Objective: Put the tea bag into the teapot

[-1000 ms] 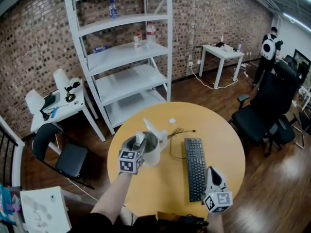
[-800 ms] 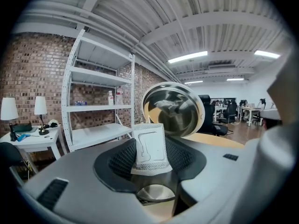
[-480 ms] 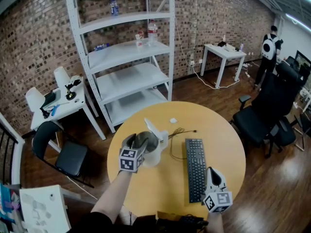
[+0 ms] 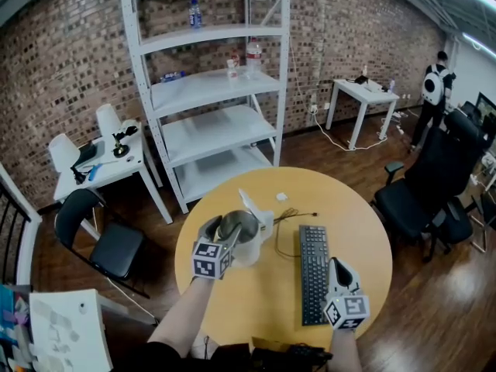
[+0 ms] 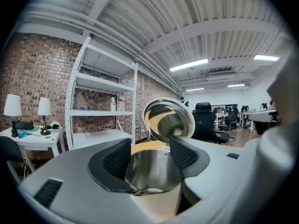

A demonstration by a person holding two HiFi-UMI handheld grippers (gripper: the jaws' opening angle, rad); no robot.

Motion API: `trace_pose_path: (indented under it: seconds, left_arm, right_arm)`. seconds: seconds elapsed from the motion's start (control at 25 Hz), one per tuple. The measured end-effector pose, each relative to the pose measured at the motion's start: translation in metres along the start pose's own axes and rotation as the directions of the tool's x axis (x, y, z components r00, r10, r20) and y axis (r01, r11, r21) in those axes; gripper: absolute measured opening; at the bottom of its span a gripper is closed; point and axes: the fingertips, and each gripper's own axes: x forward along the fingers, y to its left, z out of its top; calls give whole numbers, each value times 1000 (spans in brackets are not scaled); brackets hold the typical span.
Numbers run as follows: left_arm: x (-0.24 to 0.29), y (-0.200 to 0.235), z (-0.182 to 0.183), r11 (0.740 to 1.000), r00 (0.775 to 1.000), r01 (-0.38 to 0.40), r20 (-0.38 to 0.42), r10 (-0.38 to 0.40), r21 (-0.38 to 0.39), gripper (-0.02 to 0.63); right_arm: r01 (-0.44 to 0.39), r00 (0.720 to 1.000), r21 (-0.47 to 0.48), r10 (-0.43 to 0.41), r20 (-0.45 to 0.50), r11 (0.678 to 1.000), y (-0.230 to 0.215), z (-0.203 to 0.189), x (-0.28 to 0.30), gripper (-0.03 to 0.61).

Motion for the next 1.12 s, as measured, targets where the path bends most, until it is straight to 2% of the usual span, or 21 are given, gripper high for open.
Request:
trace_pose_path:
  seconds: [0.24,0.4,0.48,0.64,0.76,0.92,1.12]
  left_arm:
    - [-31,-1,15,999,997,-37,72,38,-23,177]
    - [-64,-3,27,993,985,-44,159,62,-113,32]
    - [-79,-10,31,989,980,-27,192,55,-146,0]
    - [-111,-28,32,982,969,-11,241,58,-189,0]
    - [-143,-45,19,976,966,13,255,44,-217,0]
    - [-169,-58,3,979,970,13,240,37,-202,0]
    - [-181,-52,-12,976,978,-11,199,56,-219,0]
  right_arm:
    - [1,1000,16,-1,23,1000,1,15,15,6]
    - [-37,999,21,36,25,999,19,20,10,6]
    - [-60,998,25,60,23,998,26,14,9,6]
    - [-83,996,33,82,28,996,32,1,7,6]
    - [-70,997,56,70,17,996,37,-14,-7,6]
    - [-88,996,111,85,31,990,46,-32,-18,6]
    - [-127,992,103,126,21,987,63,-32,-14,6]
